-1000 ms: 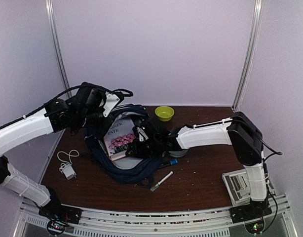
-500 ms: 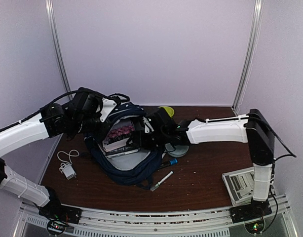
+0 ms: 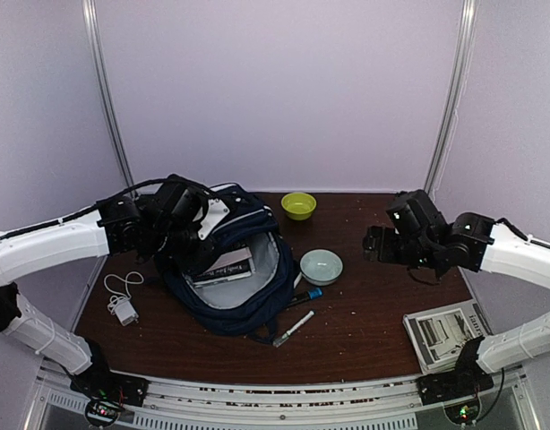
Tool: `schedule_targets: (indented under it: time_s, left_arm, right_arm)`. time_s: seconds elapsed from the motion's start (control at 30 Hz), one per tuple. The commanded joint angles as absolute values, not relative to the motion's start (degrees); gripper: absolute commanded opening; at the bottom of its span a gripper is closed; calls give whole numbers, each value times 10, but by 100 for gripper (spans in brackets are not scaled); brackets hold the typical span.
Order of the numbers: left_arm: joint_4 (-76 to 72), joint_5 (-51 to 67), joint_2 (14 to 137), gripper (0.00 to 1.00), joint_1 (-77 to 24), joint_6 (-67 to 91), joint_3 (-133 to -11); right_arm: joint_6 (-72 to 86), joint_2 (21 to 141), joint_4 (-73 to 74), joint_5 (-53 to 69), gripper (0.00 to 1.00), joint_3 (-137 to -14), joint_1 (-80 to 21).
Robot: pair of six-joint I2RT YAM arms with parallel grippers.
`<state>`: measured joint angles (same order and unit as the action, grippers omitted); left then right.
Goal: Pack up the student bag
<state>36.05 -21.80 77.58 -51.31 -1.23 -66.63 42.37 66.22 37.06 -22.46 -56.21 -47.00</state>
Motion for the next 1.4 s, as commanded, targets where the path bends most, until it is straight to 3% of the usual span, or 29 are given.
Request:
schedule_targets:
  time_s: [0.0,0.1,0.23,0.67,1.13,1.37]
  left_arm:
    - [309,-203,784,0,-521,-23,-677]
    - [308,-202,785,0,-522,-25,-677]
    - [302,-199,782,0,-523,-33,-673]
    - [290,-202,782,0,-523,-67,-668]
    - [273,-200,789,0,-523,-89,-668]
    - [274,-193,797,0,-523,-89,-680]
  right_arm:
    - [554,608,523,-225,100,-442,-368]
    - [567,533,520,-169,100,-349,-220]
    - [559,468,552,-188,100,-318,-113]
    - [573,489,536,-207,100,-286,239]
    - [662,497,379,36,100,-210,226]
    - [655,524,263,3,100,-265,31]
